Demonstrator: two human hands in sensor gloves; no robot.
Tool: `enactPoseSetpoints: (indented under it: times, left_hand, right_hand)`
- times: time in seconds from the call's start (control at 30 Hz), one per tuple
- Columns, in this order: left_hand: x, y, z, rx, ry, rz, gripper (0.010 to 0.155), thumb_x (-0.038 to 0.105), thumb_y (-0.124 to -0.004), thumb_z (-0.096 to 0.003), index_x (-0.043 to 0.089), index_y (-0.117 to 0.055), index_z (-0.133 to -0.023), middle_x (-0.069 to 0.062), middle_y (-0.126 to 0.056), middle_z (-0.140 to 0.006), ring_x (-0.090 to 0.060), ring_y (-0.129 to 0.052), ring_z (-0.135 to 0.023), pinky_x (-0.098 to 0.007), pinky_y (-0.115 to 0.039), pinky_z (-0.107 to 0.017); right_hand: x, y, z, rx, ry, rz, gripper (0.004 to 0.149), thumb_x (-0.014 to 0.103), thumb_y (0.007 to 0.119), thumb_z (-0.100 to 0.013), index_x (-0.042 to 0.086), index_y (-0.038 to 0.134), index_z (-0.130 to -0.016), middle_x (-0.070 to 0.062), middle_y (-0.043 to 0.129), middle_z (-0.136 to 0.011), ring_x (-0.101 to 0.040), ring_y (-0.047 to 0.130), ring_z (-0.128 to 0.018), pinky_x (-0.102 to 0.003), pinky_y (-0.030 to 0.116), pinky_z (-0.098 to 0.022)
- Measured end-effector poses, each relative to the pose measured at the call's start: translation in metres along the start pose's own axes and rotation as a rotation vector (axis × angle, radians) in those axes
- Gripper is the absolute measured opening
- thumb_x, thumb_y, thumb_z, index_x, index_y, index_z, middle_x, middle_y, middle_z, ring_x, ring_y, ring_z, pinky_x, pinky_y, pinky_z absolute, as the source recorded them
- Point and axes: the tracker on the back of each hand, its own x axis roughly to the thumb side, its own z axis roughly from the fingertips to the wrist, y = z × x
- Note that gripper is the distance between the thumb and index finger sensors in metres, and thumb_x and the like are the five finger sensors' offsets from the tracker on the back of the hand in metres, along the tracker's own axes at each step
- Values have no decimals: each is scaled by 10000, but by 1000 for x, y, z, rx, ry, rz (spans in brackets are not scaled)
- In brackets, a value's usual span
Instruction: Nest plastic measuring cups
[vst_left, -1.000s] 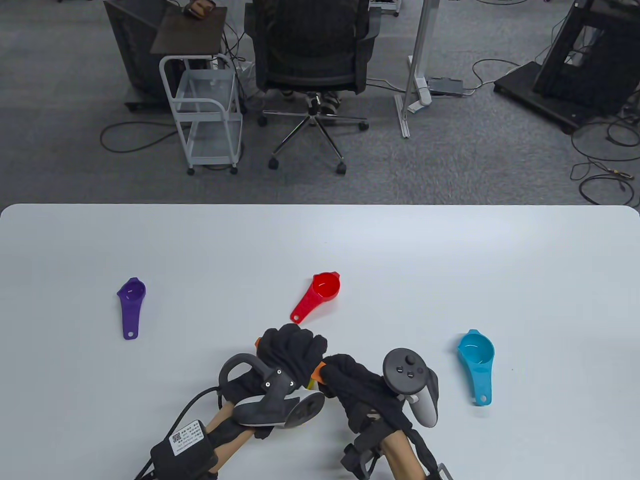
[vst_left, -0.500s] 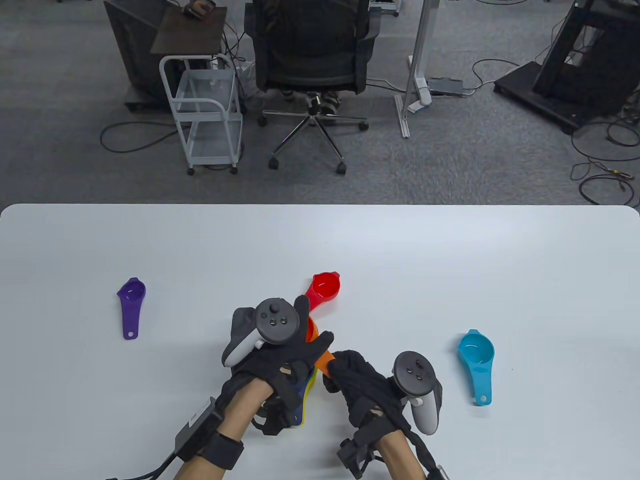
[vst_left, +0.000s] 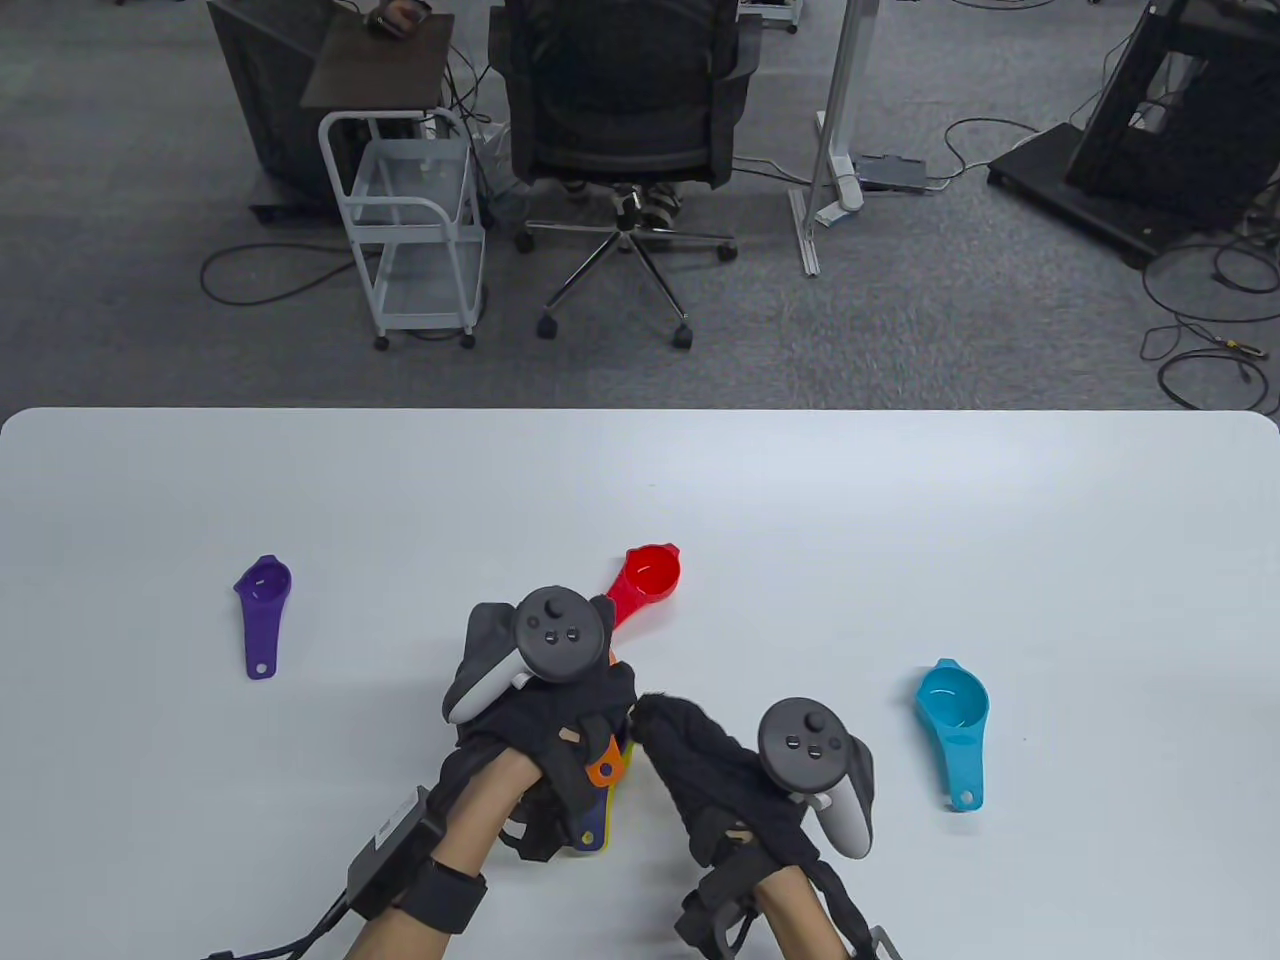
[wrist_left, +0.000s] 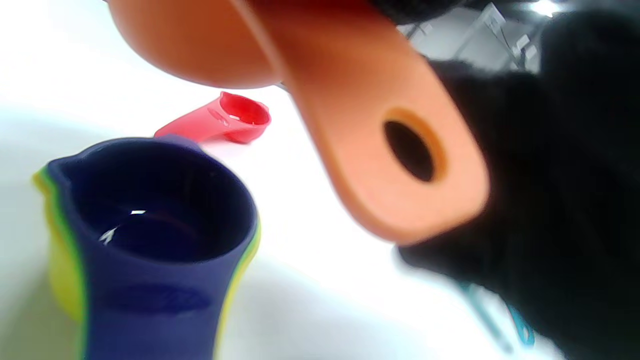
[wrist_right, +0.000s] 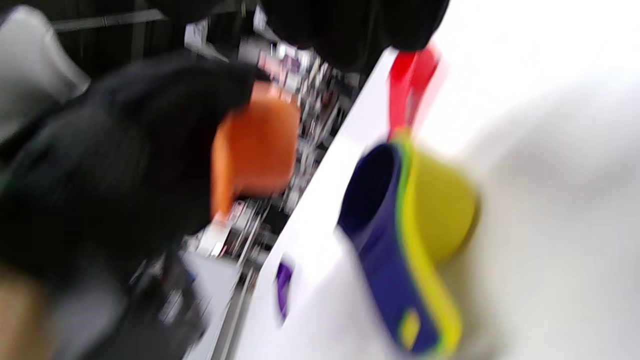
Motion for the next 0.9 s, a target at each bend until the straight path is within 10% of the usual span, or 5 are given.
enactPoseSetpoints:
  times: [0.37,0.9]
  left_hand:
    - [3,-45,-9,-127,-37,-180,760,331,-628,-605,-6,-201,-1135,-462,-45,-1094,-768,-189,-926,-820,-366,-613]
    - [-16,-74,-23,-166,-22,-216,771,359,-591,-612,-9,-155,-1130,-443,-17,-1091,-714,-95,-936,-797,-246,-621]
  right_hand:
    - [-29,-8,-12,30,207,563,869,581,491,-588,-1,206,-1166,-388,183,-1189,-693,170,-974,-831,232,-638]
    - [-34,-7,-15,56,244,600,884,578,495,-587,-23,192,-1159,-412,169,-1177,-698,164,-969,-830,217,-638]
